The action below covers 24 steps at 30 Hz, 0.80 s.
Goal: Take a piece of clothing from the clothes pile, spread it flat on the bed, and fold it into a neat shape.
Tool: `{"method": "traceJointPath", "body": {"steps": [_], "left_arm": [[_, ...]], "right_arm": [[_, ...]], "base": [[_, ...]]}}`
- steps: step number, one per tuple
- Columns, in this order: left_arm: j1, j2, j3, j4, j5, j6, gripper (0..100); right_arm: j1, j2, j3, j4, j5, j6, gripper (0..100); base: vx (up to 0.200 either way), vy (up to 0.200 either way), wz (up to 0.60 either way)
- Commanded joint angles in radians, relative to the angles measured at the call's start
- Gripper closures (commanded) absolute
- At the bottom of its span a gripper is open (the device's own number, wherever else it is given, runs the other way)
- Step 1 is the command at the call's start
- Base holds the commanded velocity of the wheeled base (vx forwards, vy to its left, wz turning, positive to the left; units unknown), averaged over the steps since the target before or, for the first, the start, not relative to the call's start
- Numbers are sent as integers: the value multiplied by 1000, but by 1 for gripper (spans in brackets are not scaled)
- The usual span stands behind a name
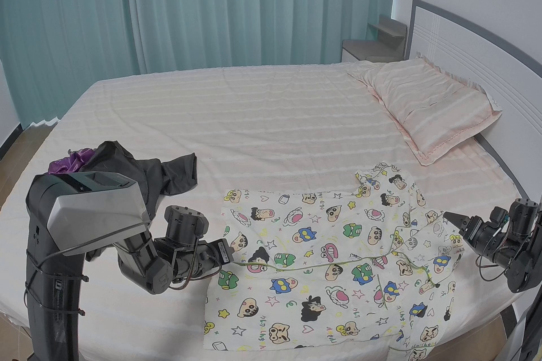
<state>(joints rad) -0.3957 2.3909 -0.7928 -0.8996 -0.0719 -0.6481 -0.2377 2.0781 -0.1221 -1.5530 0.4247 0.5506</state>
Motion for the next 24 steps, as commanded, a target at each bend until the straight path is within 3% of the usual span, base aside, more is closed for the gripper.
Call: {"method": "traceJointPath", "body": {"steps": [1, 16, 17, 24], "left_arm": [[3, -1, 35, -1, 24, 1, 100], [17, -27, 35, 4, 52, 18, 100], [17, -10, 21, 2, 52, 18, 0], [6, 28, -54, 2, 50, 19, 0]], "right_arm": [[-2, 2, -1, -9, 0, 0, 0], [-2, 0, 1, -9, 0, 0, 0], [-2, 0, 1, -9, 0, 0, 0], [-2, 2, 1, -9, 0, 0, 0]], "base": [[0, 0, 0], [0, 0, 0], [0, 0, 0], [0, 0, 0]]}}
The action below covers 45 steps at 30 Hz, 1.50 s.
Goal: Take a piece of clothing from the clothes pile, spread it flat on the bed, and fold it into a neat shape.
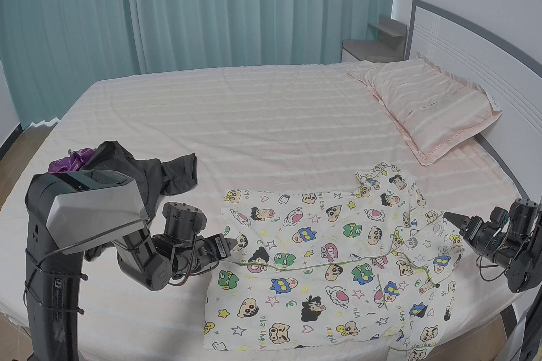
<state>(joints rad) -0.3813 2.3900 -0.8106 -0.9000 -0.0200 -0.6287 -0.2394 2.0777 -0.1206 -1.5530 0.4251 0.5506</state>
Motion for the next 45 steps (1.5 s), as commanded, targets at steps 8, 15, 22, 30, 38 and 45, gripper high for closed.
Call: {"method": "traceJointPath", "body": {"steps": [8, 15, 22, 30, 38, 45], "left_arm": [[-21, 60, -97, 36, -9, 0, 0], [-21, 63, -101, 49, -9, -6, 100], [-13, 61, -93, 47, 2, -5, 100], [-11, 55, -65, 43, 34, 1, 100], [10, 15, -13, 46, 45, 7, 100], [30, 8, 5, 47, 71, 87, 100]], "right_arm": [[0, 2, -1, -9, 0, 0, 0], [0, 4, -1, -9, 3, 0, 0], [0, 2, -1, -9, 3, 0, 0], [-1, 4, -1, -9, 3, 0, 0], [-1, 4, 1, -9, 3, 0, 0], [-1, 2, 10, -9, 4, 0, 0]], "base": [[0, 0, 0], [0, 0, 0], [0, 0, 0], [0, 0, 0], [0, 0, 0], [0, 0, 0]]}}
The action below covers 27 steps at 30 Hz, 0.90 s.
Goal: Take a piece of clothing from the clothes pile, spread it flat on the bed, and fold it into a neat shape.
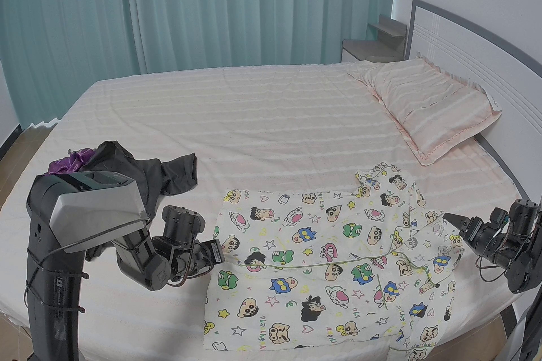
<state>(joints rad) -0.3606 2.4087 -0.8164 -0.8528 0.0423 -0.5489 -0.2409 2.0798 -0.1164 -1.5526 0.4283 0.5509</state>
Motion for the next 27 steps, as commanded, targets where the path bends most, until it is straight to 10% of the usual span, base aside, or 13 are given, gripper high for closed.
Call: {"method": "traceJointPath", "body": {"steps": [1, 13, 14, 27], "left_arm": [[9, -11, 16, 0, 10, 9, 100], [5, -14, 22, 1, 10, 11, 100], [5, -14, 22, 1, 10, 11, 0], [45, -227, 201, -2, -29, -155, 0]], "right_arm": [[0, 0, 6, -9, 1, 0, 0], [0, 2, 6, -9, 1, 0, 0], [0, 2, 6, -9, 1, 0, 0], [-8, 42, 24, -9, -6, -12, 0]], "base": [[0, 0, 0], [0, 0, 0], [0, 0, 0], [0, 0, 0]]}}
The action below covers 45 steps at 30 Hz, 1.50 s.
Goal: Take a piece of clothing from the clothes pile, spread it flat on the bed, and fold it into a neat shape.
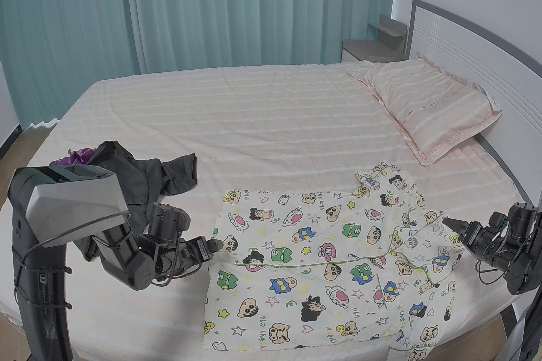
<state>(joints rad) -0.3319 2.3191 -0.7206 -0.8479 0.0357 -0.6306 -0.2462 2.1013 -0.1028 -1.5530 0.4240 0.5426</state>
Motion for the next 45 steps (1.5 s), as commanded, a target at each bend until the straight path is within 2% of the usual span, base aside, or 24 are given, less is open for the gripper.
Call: {"method": "traceJointPath", "body": {"steps": [1, 4, 7, 9, 13, 16, 24, 28, 34, 38, 43, 45], "left_arm": [[11, -167, 138, -8, -28, -87, 0], [-16, -231, 227, -8, -39, -141, 0], [-84, -284, 290, -10, -43, -270, 0], [-128, -296, 320, -10, -51, -320, 0], [-191, -297, 366, -10, -53, -365, 0], [-191, -297, 385, -10, -57, -396, 0], [-216, -282, 414, -10, -57, -396, 0], [-219, -265, 412, -11, -54, -394, 0], [-225, -245, 406, -13, -51, -389, 0], [-265, -169, 346, -71, 16, -386, 0], [-285, -99, 274, -71, 101, -380, 0], [-309, -55, 248, -69, 156, -340, 0]], "right_arm": [[-2, 20, 14, -9, -2, -9, 0], [-10, 20, 20, -9, -2, -27, 0], [-27, 22, 20, -9, -1, -44, 0], [-33, 23, 20, -7, -1, -49, 0], [-35, 23, 26, -7, -1, -52, 0], [-35, 25, 26, -7, -1, -64, 0], [-30, 37, 43, -7, -1, -72, 0], [-31, 63, 48, -9, 1, -107, 0], [-31, 71, 48, -9, 1, -116, 0], [-31, 68, 48, -9, 1, -116, 0], [-31, 65, 49, -13, 1, -116, 0], [-31, 63, 48, -13, 1, -116, 0]], "base": [[0, 0, 0], [0, 0, 0], [0, 0, 0], [-200, 0, 0], [-200, 0, 0], [-200, 0, 0], [-200, 0, 0], [-200, 0, 0], [0, 0, 0], [0, 0, 0], [0, 0, 0], [0, 0, 0]]}}
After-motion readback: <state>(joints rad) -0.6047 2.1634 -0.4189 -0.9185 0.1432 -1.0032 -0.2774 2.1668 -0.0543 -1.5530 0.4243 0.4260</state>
